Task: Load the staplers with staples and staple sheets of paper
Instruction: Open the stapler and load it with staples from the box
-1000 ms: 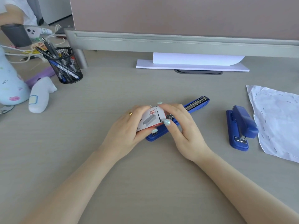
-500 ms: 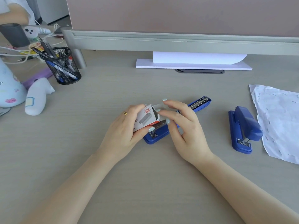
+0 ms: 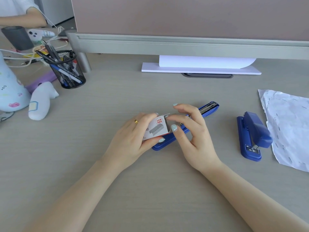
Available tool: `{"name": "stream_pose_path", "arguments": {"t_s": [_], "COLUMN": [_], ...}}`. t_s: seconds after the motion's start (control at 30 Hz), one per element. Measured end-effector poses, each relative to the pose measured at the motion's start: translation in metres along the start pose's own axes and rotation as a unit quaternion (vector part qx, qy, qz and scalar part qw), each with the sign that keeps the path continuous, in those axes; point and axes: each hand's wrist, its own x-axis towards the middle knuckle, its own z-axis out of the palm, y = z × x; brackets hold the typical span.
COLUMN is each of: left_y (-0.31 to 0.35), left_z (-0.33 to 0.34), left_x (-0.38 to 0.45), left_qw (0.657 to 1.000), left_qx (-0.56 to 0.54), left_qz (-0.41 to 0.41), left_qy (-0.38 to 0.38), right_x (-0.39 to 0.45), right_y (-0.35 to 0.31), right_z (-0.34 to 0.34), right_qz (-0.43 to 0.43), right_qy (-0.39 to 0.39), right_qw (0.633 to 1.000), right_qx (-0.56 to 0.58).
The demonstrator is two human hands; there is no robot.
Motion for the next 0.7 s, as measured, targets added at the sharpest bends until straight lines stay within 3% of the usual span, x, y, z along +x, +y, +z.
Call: {"name": "stream_pose_path", "arguments": {"t_s": [0.47, 0.6, 0.7], "left_y": [-0.004, -0.013, -0.021], "left_z": [0.003, 0.003, 0.007], "left_x": [0.002, 0.006, 0.007], "left_qw": [0.999, 0.987, 0.972], "left_qx": [0.012, 0.036, 0.067], "left_qz": [-0.04, -0.124, -0.199], "left_qy": [0.029, 0.097, 0.103], "right_x": [0.002, 0.004, 0.007], "right_y": [-0.005, -0.003, 0.003], "right_z": [-0.003, -0.007, -0.008], "right_qz": [0.056, 0.135, 0.166], "right_qy": [0.032, 0.079, 0.1], "right_qw": [0.997, 0.984, 0.978], "right_qx": [0.042, 0.088, 0.078]}}
